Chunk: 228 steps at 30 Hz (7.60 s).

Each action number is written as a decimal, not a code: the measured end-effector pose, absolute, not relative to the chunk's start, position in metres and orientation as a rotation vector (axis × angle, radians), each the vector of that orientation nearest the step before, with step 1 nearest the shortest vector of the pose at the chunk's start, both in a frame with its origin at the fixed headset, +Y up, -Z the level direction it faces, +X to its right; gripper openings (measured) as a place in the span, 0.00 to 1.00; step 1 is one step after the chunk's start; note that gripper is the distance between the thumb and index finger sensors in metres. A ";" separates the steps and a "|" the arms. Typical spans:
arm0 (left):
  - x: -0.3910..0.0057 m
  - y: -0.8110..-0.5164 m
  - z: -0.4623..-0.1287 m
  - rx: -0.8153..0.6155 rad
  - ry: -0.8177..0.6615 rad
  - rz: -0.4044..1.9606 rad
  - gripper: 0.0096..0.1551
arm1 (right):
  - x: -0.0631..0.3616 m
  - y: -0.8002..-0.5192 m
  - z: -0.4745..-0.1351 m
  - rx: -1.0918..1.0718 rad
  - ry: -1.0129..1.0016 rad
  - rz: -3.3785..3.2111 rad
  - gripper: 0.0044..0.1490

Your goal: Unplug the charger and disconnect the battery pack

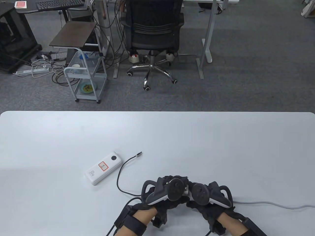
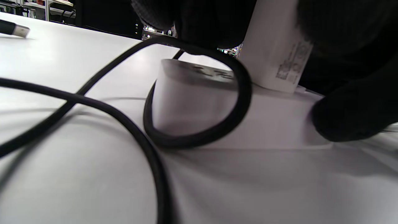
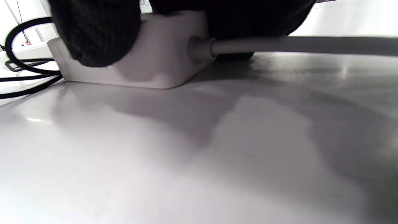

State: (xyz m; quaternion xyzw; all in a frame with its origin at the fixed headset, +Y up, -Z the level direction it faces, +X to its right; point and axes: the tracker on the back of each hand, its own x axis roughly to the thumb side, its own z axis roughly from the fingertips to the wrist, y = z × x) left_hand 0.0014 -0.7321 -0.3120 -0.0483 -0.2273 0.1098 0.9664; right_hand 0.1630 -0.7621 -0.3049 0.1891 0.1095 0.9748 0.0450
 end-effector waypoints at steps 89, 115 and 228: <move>-0.005 -0.728 -0.306 -0.029 -0.448 0.169 0.41 | 0.152 -0.762 -0.303 0.602 0.258 3.118 0.52; -0.022 -0.713 -0.303 -0.002 -0.453 0.272 0.41 | 0.150 -0.763 -0.302 0.607 0.242 3.147 0.52; -0.144 -0.683 -0.297 0.059 -0.172 -0.013 0.48 | 0.180 -0.731 -0.290 0.444 -0.240 3.106 0.51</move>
